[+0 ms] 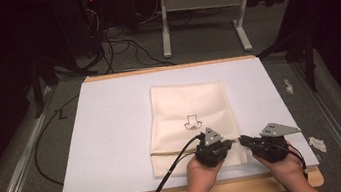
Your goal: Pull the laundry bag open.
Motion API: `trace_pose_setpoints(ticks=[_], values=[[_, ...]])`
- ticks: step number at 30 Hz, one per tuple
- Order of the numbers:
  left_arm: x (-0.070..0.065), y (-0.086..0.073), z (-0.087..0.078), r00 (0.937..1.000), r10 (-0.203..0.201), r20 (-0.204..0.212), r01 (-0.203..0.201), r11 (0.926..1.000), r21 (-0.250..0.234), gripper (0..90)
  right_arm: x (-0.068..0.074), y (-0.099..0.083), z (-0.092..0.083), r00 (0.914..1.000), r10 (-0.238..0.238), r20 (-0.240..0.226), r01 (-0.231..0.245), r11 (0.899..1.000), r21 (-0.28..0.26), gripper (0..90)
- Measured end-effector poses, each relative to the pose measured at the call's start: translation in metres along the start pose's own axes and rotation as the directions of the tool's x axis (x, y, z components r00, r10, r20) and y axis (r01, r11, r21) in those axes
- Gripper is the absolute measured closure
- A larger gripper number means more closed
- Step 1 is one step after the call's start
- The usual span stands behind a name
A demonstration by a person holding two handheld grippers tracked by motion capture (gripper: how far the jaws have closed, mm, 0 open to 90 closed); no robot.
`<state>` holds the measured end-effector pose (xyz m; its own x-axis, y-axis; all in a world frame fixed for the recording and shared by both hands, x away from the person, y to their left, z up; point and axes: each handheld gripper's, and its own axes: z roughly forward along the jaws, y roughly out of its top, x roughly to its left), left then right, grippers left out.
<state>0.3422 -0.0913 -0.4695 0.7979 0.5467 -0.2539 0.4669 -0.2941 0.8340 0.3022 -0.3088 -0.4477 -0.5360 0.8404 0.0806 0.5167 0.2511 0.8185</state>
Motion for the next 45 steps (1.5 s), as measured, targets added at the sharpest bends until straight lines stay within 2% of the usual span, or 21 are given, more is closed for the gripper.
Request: trace_pose_setpoints(ticks=[2, 4, 6, 7, 14, 15, 16, 17, 18, 19, 20, 22, 23, 26, 27, 30, 32, 34, 36, 39, 45], values=[[0.005, -0.002, -0.004, 0.9999, -0.004, -0.015, 0.004, 1.0, 0.004, 87.3, -0.002, -0.001, -0.001, 0.9998, -0.001, 0.02, 0.001, 1.0, -0.001, 85.4], [0.012, -0.005, -0.011, 0.9994, -0.017, -0.03, 0.017, 0.9998, 0.007, 87.3, -0.005, -0.001, -0.003, 0.9997, 0.017, 0.018, -0.017, 1.0, -0.008, 85.4], [0.015, -0.006, -0.015, 0.9996, -0.021, -0.019, 0.021, 0.9997, 0.008, 87.3, -0.007, -0.002, -0.004, 0.9998, 0.016, 0.011, -0.016, 1.0, -0.01, 85.3], [0.017, -0.007, -0.019, 0.9991, -0.017, -0.038, 0.017, 0.9998, 0.012, 87.3, -0.007, -0.002, -0.004, 0.9998, 0.016, 0.011, -0.016, 1.0, -0.01, 85.3], [0.026, -0.012, -0.037, 0.999, 0.003, -0.045, -0.001, 0.9995, 0.033, 87.3, 0.004, 0.001, 0.0, 0.9995, -0.028, 0.017, 0.028, 1.0, 0.003, 85.5], [0.027, -0.013, -0.038, 0.9991, 0.0, -0.043, 0.001, 0.9994, 0.034, 87.3, 0.006, 0.002, 0.001, 0.9996, -0.025, 0.014, 0.025, 1.0, 0.007, 85.6], [0.028, -0.014, -0.039, 0.9977, -0.006, -0.068, 0.009, 0.9992, 0.039, 87.4, 0.007, 0.003, 0.001, 0.9996, -0.025, 0.012, 0.025, 1.0, 0.012, 86.0], [0.032, -0.016, -0.04, 0.9967, -0.018, -0.079, 0.021, 0.9991, 0.037, 87.5, 0.008, 0.003, 0.001, 0.9985, -0.037, 0.039, 0.037, 0.999, 0.011, 86.1], [0.038, -0.018, -0.043, 0.9964, -0.043, -0.074, 0.046, 0.9982, 0.039, 87.5, 0.003, 0.004, -0.001, 0.9981, -0.02, 0.058, 0.02, 1.0, 0.007, 86.2], [0.048, -0.023, -0.051, 0.9913, -0.083, -0.102, 0.087, 0.9957, 0.033, 87.5, -0.002, 0.003, -0.003, 0.9974, -0.004, 0.071, 0.004, 1.0, -0.002, 86.2], [0.048, -0.023, -0.051, 0.9913, -0.083, -0.102, 0.087, 0.9957, 0.033, 87.4, -0.002, 0.003, -0.003, 0.9974, -0.004, 0.071, 0.004, 1.0, -0.002, 86.2], [0.063, -0.031, -0.071, 0.9865, -0.091, -0.136, 0.097, 0.9946, 0.038, 87.5, -0.018, -0.002, -0.011, 0.9944, 0.046, 0.095, -0.044, 0.999, -0.015, 86.0], [0.063, -0.031, -0.071, 0.9865, -0.091, -0.136, 0.097, 0.9946, 0.038, 87.5, -0.018, -0.002, -0.011, 0.9944, 0.046, 0.095, -0.044, 0.999, -0.015, 86.0], [0.08, -0.035, -0.097, 0.9775, -0.115, -0.177, 0.125, 0.9913, 0.043, 87.4, -0.033, -0.008, -0.014, 0.9904, 0.078, 0.115, -0.076, 0.997, -0.018, 85.9], [0.083, -0.035, -0.104, 0.9759, -0.113, -0.186, 0.124, 0.991, 0.05, 87.4, -0.033, -0.008, -0.014, 0.9904, 0.078, 0.115, -0.076, 0.997, -0.018, 85.9], [0.098, -0.037, -0.131, 0.9635, -0.112, -0.243, 0.13, 0.9898, 0.058, 87.4, -0.039, -0.008, -0.016, 0.9861, 0.095, 0.136, -0.093, 0.995, -0.023, 85.9], [0.107, -0.046, -0.148, 0.9665, -0.126, -0.224, 0.14, 0.9891, 0.046, 87.3, -0.045, -0.01, -0.017, 0.9881, 0.126, 0.088, -0.124, 0.992, -0.028, 85.5], [0.105, -0.05, -0.149, 0.9654, -0.104, -0.239, 0.12, 0.9914, 0.052, 87.3, -0.04, -0.009, -0.015, 0.9904, 0.105, 0.091, -0.103, 0.994, -0.021, 85.5], [0.106, -0.059, -0.147, 0.9645, -0.126, -0.232, 0.141, 0.9887, 0.051, 87.1, -0.03, -0.008, -0.01, 0.9922, 0.05, 0.114, -0.05, 0.999, 0.001, 85.4], [0.108, -0.056, -0.15, 0.9702, -0.108, -0.217, 0.121, 0.9916, 0.047, 86.8, -0.031, -0.009, -0.011, 0.9925, 0.066, 0.103, -0.066, 0.998, -0.001, 84.8], [0.108, -0.056, -0.151, 0.971, -0.094, -0.22, 0.106, 0.9936, 0.041, 85.9, -0.031, -0.011, -0.012, 0.9932, 0.063, 0.097, -0.064, 0.998, 0.001, 83.6]])
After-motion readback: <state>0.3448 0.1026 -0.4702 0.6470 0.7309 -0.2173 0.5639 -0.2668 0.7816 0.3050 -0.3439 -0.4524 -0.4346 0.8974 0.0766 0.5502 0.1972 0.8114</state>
